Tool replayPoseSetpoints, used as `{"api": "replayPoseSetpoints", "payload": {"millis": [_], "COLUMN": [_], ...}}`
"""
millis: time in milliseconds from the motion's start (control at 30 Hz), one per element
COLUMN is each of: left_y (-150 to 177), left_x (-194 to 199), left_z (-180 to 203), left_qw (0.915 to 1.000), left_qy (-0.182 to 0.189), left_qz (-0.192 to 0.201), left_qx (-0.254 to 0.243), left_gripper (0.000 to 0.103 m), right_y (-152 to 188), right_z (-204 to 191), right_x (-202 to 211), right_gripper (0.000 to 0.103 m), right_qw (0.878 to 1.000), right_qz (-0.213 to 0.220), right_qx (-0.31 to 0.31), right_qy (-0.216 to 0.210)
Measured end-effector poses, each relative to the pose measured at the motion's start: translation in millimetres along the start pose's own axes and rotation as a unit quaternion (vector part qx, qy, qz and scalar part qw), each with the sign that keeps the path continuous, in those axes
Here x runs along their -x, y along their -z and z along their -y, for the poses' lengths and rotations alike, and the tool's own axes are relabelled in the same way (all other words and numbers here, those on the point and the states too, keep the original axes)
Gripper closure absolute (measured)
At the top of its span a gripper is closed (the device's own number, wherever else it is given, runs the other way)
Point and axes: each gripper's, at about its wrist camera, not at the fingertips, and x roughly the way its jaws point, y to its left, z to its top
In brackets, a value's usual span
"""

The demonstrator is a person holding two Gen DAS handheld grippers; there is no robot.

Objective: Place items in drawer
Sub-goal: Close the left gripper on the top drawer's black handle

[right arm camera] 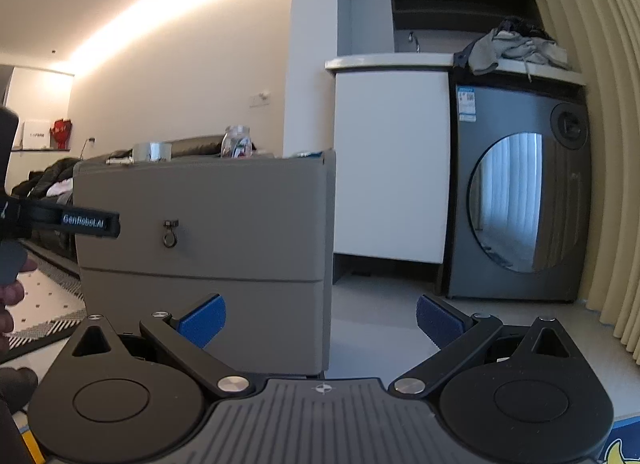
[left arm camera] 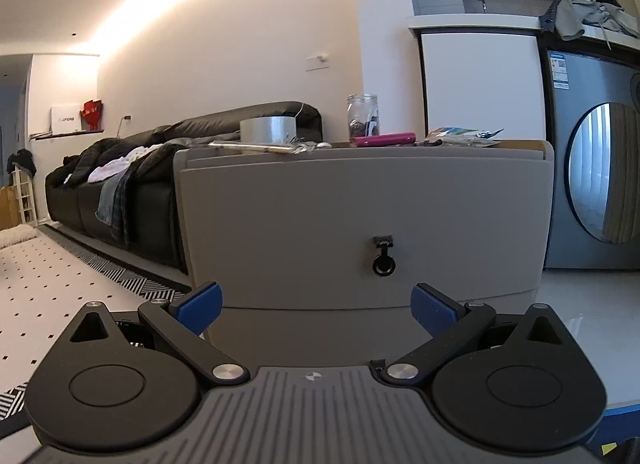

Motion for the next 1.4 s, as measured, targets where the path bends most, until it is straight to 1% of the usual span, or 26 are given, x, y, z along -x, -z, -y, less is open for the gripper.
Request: {"api": "replayPoseSetpoints", "payload": {"millis": [267,400,600,667,733,900,967,1033,1100,1133,1200,1233,1300,1400], "left_y": [-8.5,-16.2,-25.4,-26.0,-26.9,-23.9,-22.1,-21.7,-22.2,-22.2,-21.5,-21.2,-20.2,-18.8], "left_x": [-10.0,-21.8,-35.1,-41.2,-48.7,-64.5,-68.3,-72.6,-76.2,-77.2,-80.1,-82.5,-87.5,-93.9], "left_z": [4.9,10.1,15.0,19.0,23.7,36.6,38.3,39.3,41.7,43.5,44.9,44.3,42.9,44.2], "left_qw": [0.9998,0.9994,0.9986,0.9985,0.9987,0.9985,0.9987,0.9987,0.9985,0.9985,0.9987,0.9989,0.9990,0.9990], "left_qy": [0.004,0.023,0.030,0.025,0.024,0.038,0.036,0.041,0.044,0.040,0.030,0.031,0.036,0.042], "left_qz": [0.017,0.025,0.040,0.047,0.044,0.037,0.035,0.031,0.032,0.036,0.037,0.034,0.027,0.014], "left_qx": [0.012,0.000,0.019,0.016,0.010,-0.014,-0.007,0.001,-0.005,-0.012,-0.017,-0.014,-0.004,-0.008], "left_gripper": [0.000,0.000,0.000,0.000,0.000,0.001,0.001,0.005,0.008,0.009,0.019,0.020,0.026,0.026], "right_y": [5.2,7.5,7.3,7.2,7.1,9.9,10.7,10.2,10.0,10.3,12.3,12.9,12.9,13.5], "right_z": [1.8,0.1,-4.3,-5.4,-6.3,-8.4,-9.4,-10.1,-9.6,-9.0,-7.9,-7.4,-7.7,-6.1], "right_x": [1.2,2.1,2.9,2.7,3.0,6.9,7.3,8.4,9.1,8.4,6.6,5.5,5.5,5.1], "right_gripper": [0.000,0.000,0.000,0.000,0.000,0.000,0.000,0.000,0.000,0.000,0.000,0.000,0.000,0.000], "right_qw": [1.000,1.000,1.000,1.000,1.000,1.000,0.999,0.999,0.999,0.999,0.999,0.999,0.999,1.000], "right_qz": [-0.003,-0.008,-0.010,-0.010,-0.010,-0.009,-0.009,-0.007,-0.004,-0.005,-0.010,-0.013,-0.013,-0.009], "right_qx": [0.005,0.010,0.014,0.014,0.015,0.026,0.029,0.033,0.036,0.035,0.030,0.029,0.031,0.028], "right_qy": [0.001,-0.004,-0.007,-0.008,-0.009,-0.010,-0.013,-0.012,-0.008,-0.007,-0.009,-0.011,-0.009,-0.006]}}
